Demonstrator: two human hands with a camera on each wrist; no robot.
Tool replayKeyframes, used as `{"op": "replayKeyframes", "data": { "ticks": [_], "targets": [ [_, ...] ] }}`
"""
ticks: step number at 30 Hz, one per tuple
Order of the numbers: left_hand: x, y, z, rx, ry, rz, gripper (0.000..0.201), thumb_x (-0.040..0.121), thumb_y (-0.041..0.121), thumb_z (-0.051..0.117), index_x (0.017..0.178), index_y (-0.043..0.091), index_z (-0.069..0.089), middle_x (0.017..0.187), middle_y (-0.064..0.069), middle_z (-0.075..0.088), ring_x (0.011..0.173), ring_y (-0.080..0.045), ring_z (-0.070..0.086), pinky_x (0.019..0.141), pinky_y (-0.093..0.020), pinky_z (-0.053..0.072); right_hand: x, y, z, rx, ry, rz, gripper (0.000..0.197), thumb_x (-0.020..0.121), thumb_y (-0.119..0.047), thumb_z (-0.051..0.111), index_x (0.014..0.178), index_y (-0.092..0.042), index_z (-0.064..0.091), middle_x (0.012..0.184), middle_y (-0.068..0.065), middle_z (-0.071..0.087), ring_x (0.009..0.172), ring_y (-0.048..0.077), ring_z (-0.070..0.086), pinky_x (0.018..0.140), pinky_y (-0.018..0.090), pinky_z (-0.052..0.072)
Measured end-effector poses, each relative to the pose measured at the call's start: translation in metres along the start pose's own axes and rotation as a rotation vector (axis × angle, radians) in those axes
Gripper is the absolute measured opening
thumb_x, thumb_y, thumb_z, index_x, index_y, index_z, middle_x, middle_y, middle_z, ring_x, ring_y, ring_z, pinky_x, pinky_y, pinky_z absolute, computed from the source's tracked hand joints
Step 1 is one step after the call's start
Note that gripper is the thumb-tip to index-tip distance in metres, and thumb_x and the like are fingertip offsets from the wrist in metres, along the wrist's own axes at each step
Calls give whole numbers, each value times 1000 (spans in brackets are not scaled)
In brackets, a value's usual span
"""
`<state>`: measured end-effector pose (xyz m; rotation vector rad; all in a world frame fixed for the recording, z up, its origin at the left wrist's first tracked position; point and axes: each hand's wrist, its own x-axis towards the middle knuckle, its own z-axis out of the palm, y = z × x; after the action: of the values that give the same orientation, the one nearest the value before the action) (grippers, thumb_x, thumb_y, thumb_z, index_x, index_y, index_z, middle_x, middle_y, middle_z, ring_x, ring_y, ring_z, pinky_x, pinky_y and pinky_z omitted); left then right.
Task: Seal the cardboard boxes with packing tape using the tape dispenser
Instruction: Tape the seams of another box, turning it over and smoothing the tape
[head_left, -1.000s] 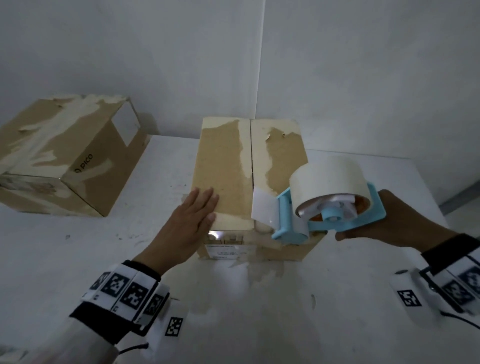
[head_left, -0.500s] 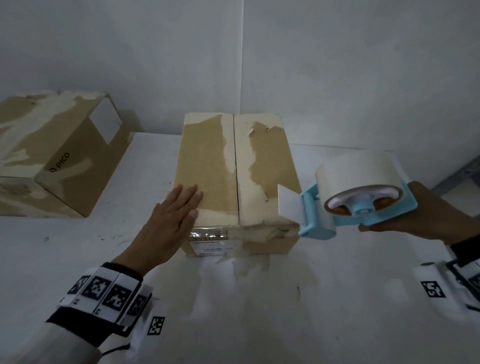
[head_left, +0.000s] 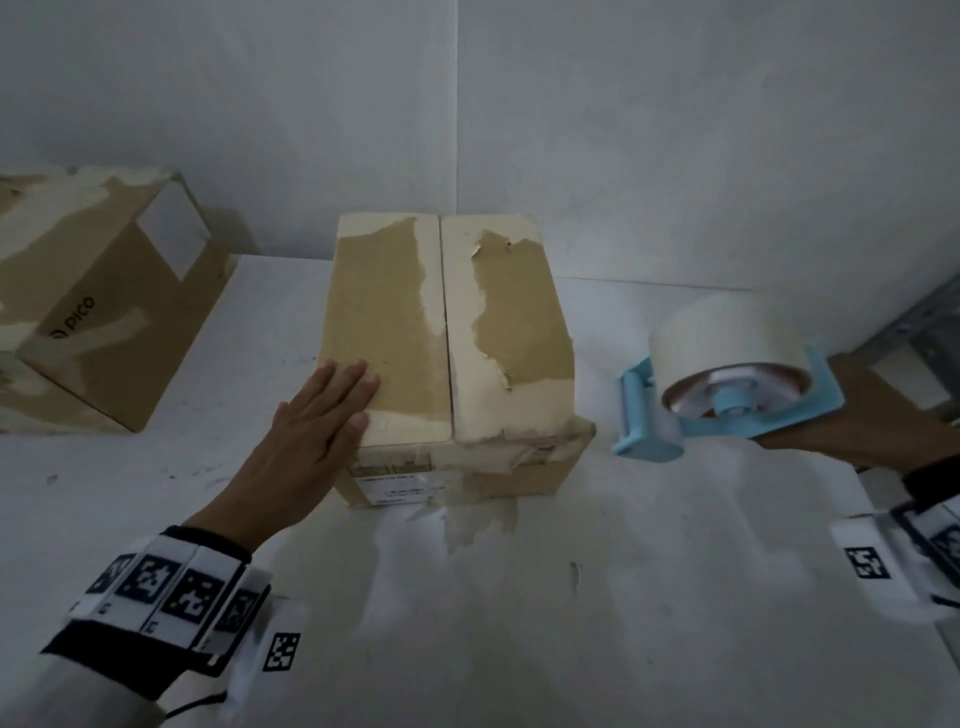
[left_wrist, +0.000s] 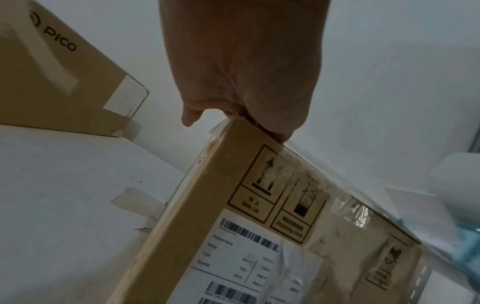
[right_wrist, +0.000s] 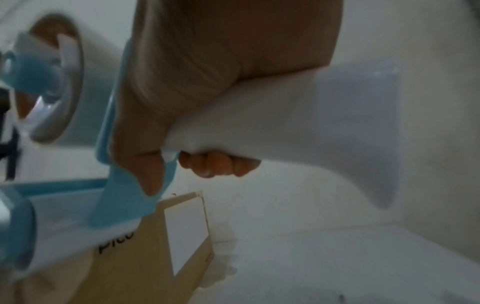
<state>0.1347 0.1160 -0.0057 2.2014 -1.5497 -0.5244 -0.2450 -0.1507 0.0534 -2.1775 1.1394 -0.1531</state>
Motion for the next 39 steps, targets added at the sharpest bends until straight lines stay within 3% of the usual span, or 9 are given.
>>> {"op": "replayKeyframes", "data": {
  "ticks": [2,4,9,15,19,23,26,31,39],
  "targets": [
    [0,-1,0,18,-13,-3,88,63,85,-12,137,37,1,146,23,-2,138,0,-10,117,-52,9,-2,-8,6,15,31,-10,71,34,-50,88,88,-8,67,78,13,71,61,2,64,57,24,53],
    [0,-1,0,32,-16,-11,89,63,85,-12,137,36,1,146,23,-3,138,0,-10,117,-52,9,-3,-5,11,74,30,-1,94,23,-75,75,89,-7,67,81,16,71,74,25,68,66,43,56],
    [0,3,-2,54,-9,-24,90,63,85,-12,137,37,2,146,23,-1,137,0,-8,116,-53,6,2,17,21,170,25,17,96,24,-77,73,88,-6,65,86,22,70,85,41,65,75,57,52],
    [2,25,-15,248,-59,-131,64,88,56,18,145,27,21,156,10,12,144,-7,5,113,-59,8,1,0,32,94,45,7,36,58,4,81,90,8,64,86,30,68,76,33,63,62,30,48],
    [6,72,-8,442,-12,-6,56,93,37,14,143,17,29,155,-5,20,143,-26,20,107,-66,13,3,2,42,117,68,-8,30,61,9,77,88,8,65,85,28,68,75,35,64,63,31,50],
    [4,113,37,384,-200,142,82,69,65,-15,139,23,-23,148,5,-28,140,-14,-22,110,-42,-15,-2,5,46,185,90,9,30,59,7,79,86,5,65,86,29,68,76,32,65,73,47,51],
    [8,118,51,366,-222,178,84,66,74,-10,132,25,-28,141,9,-34,134,-10,-31,109,-37,-22,-7,8,51,240,76,28,47,46,-18,89,83,-1,66,82,23,70,70,22,64,68,40,50],
    [16,97,51,390,-164,310,89,68,77,-14,139,24,-16,147,9,-21,138,-13,-21,109,-38,-18,-14,9,59,280,101,53,29,62,11,76,70,-14,63,63,0,67,55,0,61,53,12,47],
    [24,83,45,454,-80,402,73,84,62,26,143,21,14,149,3,16,138,-23,17,108,-58,22,-24,6,67,305,78,54,18,63,10,75,71,-1,63,55,-11,67,49,1,57,46,11,42]
  ]
}}
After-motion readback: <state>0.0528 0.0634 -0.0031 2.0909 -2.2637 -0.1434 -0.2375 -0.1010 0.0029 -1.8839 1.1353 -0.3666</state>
